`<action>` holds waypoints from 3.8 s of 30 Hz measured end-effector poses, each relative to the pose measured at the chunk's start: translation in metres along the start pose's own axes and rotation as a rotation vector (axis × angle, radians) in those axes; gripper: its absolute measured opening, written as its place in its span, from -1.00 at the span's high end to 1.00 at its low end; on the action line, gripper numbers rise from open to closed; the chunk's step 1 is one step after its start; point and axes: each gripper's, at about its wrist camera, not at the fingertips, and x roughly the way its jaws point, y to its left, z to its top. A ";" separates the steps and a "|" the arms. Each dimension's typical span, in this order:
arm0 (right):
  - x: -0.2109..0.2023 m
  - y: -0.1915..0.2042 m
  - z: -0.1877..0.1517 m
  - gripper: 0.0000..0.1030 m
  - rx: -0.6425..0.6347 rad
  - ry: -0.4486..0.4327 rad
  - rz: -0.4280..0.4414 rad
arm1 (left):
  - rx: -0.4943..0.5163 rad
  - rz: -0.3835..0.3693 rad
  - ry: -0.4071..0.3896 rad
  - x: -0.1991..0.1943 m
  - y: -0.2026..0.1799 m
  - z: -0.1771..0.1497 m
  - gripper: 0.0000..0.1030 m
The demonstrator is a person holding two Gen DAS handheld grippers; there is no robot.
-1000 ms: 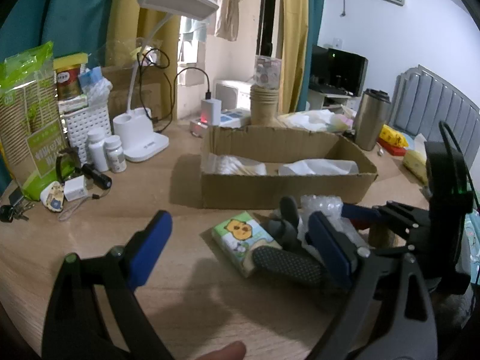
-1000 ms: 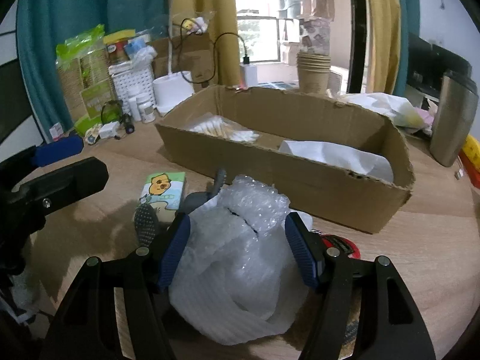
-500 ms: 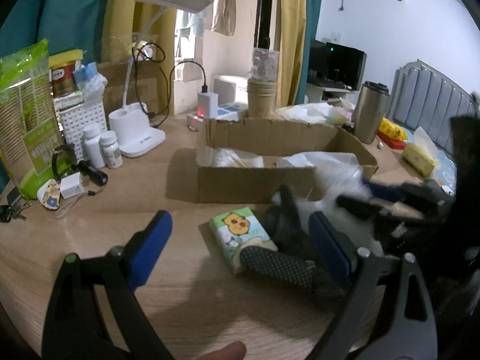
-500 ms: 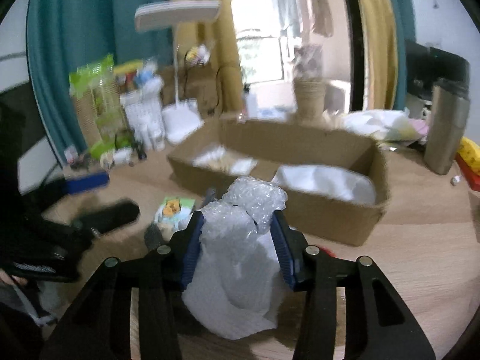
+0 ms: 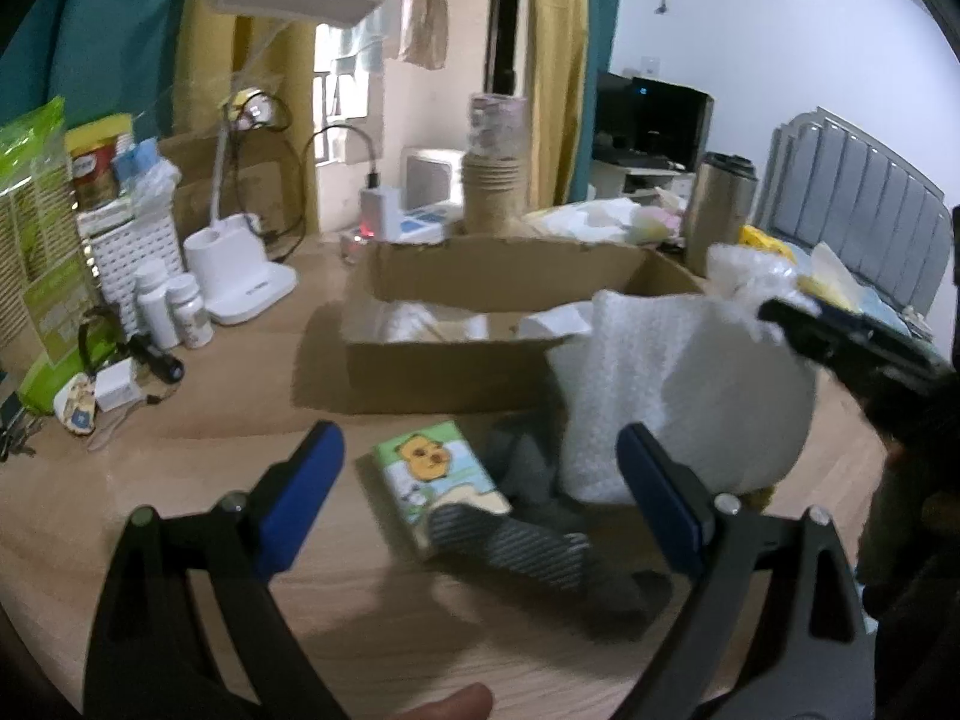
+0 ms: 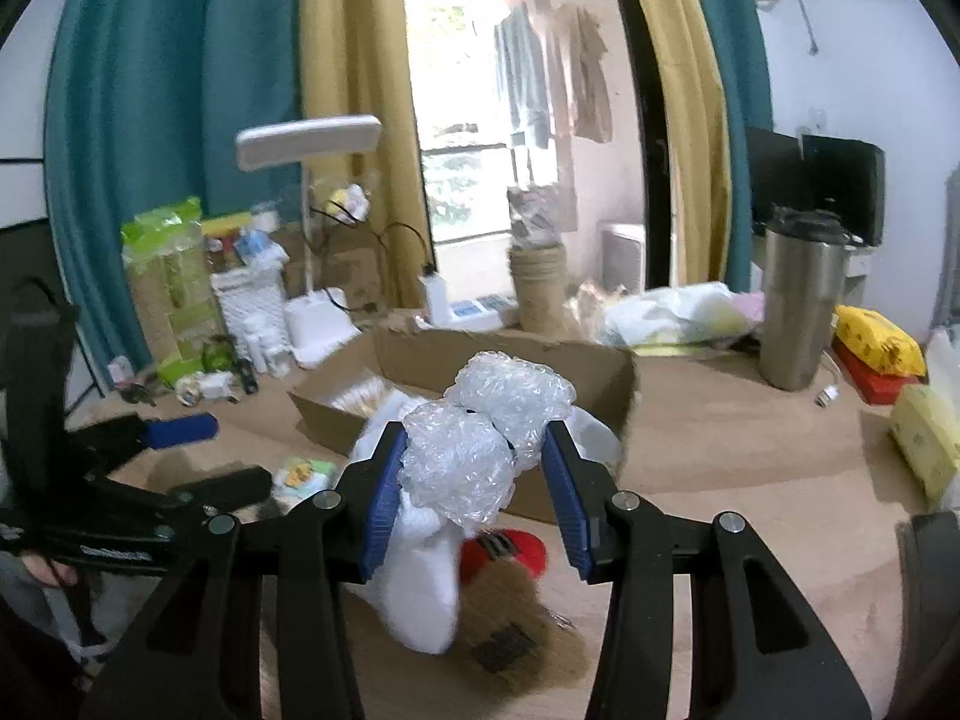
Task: Organize soft objects
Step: 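Grasp the white cloth with the left tool while the right tool lifts the bubble wrap, then carry the white cloth into the box and open the left tool while the right tool holds the bubble wrap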
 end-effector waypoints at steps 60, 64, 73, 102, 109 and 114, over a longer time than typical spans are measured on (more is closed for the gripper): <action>0.008 -0.073 -0.044 0.05 0.292 0.153 -0.025 | 0.151 -0.305 0.001 -0.014 -0.064 0.019 0.65; 0.007 -0.073 -0.042 0.05 0.283 0.153 -0.019 | 0.138 -0.296 -0.016 -0.021 -0.058 0.023 0.65; -0.005 -0.062 -0.030 0.05 0.242 0.093 -0.018 | 0.134 -0.235 -0.089 -0.044 -0.040 0.033 0.64; -0.017 -0.034 0.025 0.05 0.080 -0.063 -0.004 | 0.129 -0.022 -0.274 -0.040 0.001 0.072 0.61; -0.007 -0.033 0.037 0.05 0.066 -0.074 0.002 | 0.081 -0.033 -0.273 -0.025 -0.004 0.079 0.61; -0.004 -0.033 0.043 0.05 0.060 -0.087 0.007 | 0.071 -0.063 -0.258 -0.009 -0.011 0.086 0.61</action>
